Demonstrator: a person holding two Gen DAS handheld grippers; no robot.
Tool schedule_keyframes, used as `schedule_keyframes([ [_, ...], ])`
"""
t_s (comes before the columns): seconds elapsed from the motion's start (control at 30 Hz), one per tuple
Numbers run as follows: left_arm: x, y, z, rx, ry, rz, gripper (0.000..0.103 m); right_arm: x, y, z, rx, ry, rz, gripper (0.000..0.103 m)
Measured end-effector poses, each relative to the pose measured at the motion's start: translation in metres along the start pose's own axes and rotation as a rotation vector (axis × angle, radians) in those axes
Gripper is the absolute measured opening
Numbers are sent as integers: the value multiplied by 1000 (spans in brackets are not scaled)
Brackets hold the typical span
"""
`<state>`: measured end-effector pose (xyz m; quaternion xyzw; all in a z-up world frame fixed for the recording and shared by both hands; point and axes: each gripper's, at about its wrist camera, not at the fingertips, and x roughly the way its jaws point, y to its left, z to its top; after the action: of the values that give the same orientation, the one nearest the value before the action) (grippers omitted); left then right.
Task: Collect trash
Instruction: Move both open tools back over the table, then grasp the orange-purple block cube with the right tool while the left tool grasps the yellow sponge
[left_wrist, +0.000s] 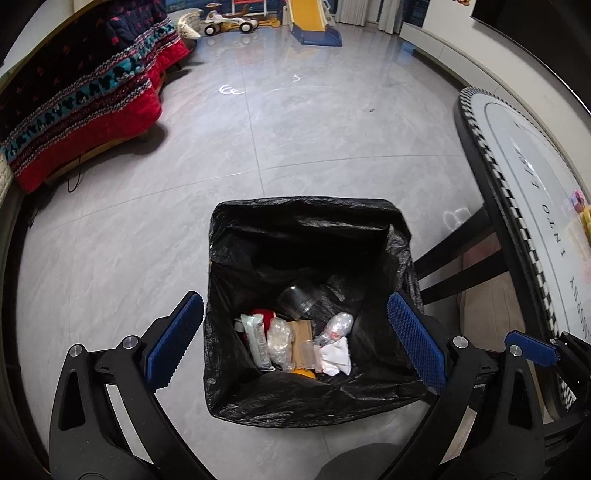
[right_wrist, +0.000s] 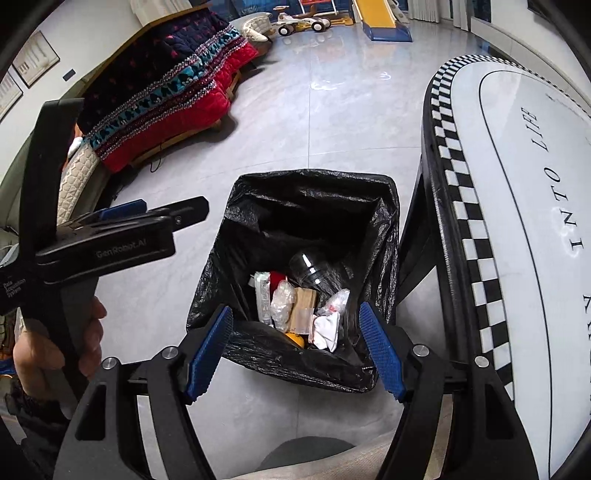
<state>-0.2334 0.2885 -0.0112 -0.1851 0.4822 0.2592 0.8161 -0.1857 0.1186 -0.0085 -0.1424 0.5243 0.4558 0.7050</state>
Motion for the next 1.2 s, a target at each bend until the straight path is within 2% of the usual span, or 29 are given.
schedule_keyframes([
  [0.23, -19, -44, 16, 68, -42, -57, 97, -28, -22, 1, 45, -57, 24, 72],
  [0.5, -37, -110, 33, 166, -64, -142, 97, -63, -67, -1, 118, -116, 28, 72],
  [0.93, -45, -231, 50, 323, -65, -227, 97, -129, -168, -16, 273, -222, -86, 72],
  [1.2, -40, -309, 63, 369, -29, -256, 97, -168, -245, -26, 412, -278, -213, 72],
])
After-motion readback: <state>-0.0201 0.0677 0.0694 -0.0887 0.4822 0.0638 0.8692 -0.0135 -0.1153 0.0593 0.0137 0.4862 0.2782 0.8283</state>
